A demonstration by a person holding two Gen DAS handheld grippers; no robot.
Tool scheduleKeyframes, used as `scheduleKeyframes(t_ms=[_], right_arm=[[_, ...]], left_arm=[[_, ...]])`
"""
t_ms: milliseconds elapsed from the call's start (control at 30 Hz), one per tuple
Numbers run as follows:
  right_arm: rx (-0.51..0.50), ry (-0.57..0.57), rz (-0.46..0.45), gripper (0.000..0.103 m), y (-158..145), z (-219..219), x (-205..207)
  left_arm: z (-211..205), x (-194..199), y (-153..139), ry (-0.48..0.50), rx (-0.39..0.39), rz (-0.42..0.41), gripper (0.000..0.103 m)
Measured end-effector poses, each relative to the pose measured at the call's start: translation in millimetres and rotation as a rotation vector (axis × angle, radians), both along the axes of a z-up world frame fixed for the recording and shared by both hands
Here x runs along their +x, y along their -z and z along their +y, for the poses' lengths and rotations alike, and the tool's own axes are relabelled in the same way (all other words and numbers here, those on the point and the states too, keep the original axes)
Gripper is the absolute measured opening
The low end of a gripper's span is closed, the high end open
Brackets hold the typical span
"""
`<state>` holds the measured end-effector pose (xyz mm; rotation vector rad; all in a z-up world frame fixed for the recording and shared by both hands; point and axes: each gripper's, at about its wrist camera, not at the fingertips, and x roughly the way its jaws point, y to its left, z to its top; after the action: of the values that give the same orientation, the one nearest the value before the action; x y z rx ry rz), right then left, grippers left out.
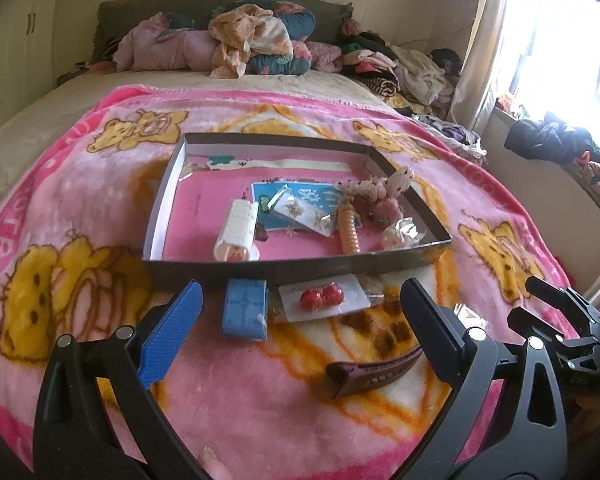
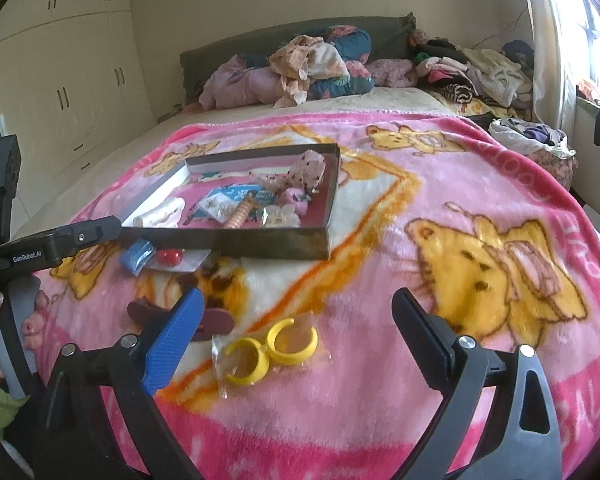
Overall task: Organize jewelry
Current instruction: 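Withdraw both open tools from the box toward the remaining items, then grasp the brown claw clip with the left tool while the right tool grasps the bagged yellow bangles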
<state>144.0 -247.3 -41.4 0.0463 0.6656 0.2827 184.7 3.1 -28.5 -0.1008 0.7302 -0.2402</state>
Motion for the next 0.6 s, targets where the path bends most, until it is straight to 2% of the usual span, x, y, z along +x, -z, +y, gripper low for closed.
scheduleKeyframes(t_ms=[400, 600], right_arm=[[-0.032, -0.025, 0.030, 0.095, 15, 8, -6], [-0.040, -0.027, 0.066, 0.095, 26, 7, -1]], left_arm=[[-16, -14, 17, 0.068, 0.029, 0.027, 0.091], [-30, -19, 23, 0.152, 0.048, 0.022, 0.088]])
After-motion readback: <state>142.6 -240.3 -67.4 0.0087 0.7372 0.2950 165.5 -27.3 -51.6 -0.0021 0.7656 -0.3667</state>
